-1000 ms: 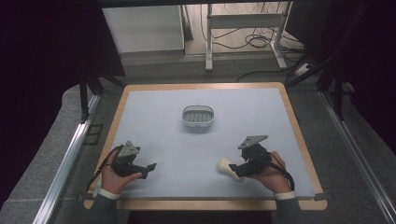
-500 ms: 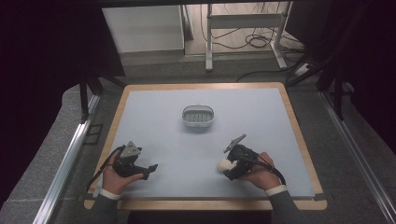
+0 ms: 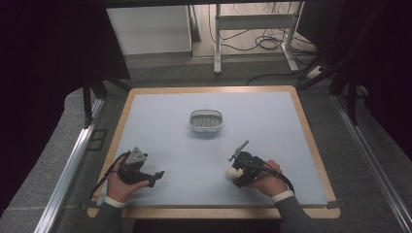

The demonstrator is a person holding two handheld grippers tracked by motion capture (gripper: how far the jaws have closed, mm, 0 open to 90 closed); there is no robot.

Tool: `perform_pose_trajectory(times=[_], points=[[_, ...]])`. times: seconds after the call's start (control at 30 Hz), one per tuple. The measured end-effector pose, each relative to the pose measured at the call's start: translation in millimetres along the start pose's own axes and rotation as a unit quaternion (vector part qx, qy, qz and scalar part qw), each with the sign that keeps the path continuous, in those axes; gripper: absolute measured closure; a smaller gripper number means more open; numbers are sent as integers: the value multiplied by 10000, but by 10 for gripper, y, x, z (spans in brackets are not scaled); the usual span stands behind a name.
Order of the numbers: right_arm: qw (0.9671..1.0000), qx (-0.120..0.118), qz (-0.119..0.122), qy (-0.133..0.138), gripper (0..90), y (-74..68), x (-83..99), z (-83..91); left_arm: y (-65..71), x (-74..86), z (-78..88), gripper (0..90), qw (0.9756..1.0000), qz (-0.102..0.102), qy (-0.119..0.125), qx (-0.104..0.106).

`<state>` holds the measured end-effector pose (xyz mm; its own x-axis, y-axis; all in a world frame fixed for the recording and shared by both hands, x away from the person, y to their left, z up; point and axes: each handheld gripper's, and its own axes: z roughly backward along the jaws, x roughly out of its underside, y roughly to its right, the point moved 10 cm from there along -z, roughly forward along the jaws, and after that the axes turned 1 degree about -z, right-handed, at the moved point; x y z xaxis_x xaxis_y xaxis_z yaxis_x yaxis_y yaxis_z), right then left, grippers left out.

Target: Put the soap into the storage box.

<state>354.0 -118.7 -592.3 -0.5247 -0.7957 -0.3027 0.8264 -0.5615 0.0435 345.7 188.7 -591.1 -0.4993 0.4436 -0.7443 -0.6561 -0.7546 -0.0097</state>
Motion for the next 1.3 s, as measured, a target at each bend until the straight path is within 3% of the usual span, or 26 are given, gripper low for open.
perform_pose_trajectory(times=[0.17, 0.37, 0.87, 1.3], points=[[9999, 21, -1, -118, 487, 14, 2, -16, -8, 3, 6, 59, 10000, 8, 1, -6], [9997, 76, 61, -245, 492, 40, -2, 0, -10, 2, 6, 59, 10000, 12, 4, -13], [9999, 77, 76, -31, 494, 153, -112, 222, -22, 8, 12, 59, 10000, 5, -10, -28], [9997, 150, 33, 164, 493, 311, -232, 315, -18, 17, -1, 59, 10000, 4, -37, -12]])
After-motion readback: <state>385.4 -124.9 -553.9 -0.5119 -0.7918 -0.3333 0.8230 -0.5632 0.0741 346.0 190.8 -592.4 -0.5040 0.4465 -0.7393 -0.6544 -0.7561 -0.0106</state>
